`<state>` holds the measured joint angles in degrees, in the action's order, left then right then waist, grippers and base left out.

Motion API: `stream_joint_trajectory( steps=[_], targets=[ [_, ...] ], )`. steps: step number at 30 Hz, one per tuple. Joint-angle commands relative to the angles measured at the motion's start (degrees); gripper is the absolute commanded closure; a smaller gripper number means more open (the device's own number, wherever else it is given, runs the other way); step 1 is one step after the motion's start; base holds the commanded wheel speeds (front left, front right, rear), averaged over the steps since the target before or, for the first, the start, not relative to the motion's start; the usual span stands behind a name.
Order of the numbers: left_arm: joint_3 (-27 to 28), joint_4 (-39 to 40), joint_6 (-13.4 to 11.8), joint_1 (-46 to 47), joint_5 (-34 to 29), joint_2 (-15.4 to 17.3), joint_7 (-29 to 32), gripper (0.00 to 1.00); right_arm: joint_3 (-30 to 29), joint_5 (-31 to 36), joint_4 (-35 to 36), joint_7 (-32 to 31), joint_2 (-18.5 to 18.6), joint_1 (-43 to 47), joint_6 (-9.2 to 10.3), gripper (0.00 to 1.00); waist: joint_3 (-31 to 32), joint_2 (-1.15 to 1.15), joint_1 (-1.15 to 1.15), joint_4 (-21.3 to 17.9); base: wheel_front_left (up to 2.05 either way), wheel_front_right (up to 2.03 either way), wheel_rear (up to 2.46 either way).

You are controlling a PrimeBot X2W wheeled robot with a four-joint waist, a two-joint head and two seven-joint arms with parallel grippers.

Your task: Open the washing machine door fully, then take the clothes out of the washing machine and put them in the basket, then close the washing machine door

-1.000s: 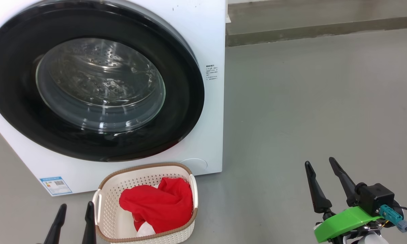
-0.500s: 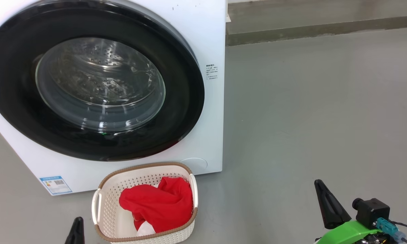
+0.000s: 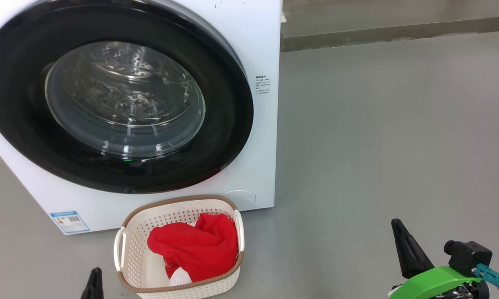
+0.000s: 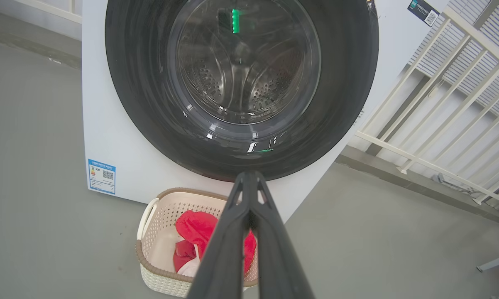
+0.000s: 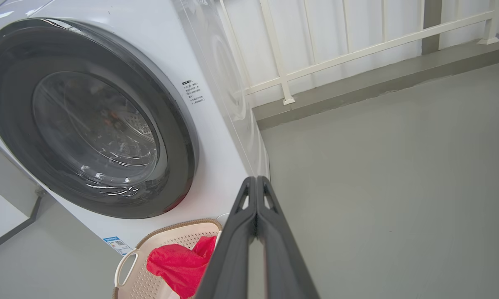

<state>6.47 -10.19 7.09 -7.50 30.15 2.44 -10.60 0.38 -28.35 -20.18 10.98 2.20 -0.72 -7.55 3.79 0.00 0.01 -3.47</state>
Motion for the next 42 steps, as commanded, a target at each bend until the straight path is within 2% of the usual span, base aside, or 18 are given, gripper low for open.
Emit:
stream_joint_trajectory(
  steps=[1,42],
  targets=[
    [0.5,1.1,0.1,2.6,1.2,0.6,0.3,1.00,-0.5,-1.3,1.8,-0.2,0.5,-2.5,0.01,1.00,0.0,0.00,-0.01,0.0,0.00,0.00,0.00],
    [0.3,-0.8,0.2,6.9,25.0,0.6,6.8,1.00,-3.0,-25.8,3.5,-7.0,0.6,-3.7,0.03,1.00,-1.6,0.00,-0.01,1.4,0.00,0.00,0.00]
  ],
)
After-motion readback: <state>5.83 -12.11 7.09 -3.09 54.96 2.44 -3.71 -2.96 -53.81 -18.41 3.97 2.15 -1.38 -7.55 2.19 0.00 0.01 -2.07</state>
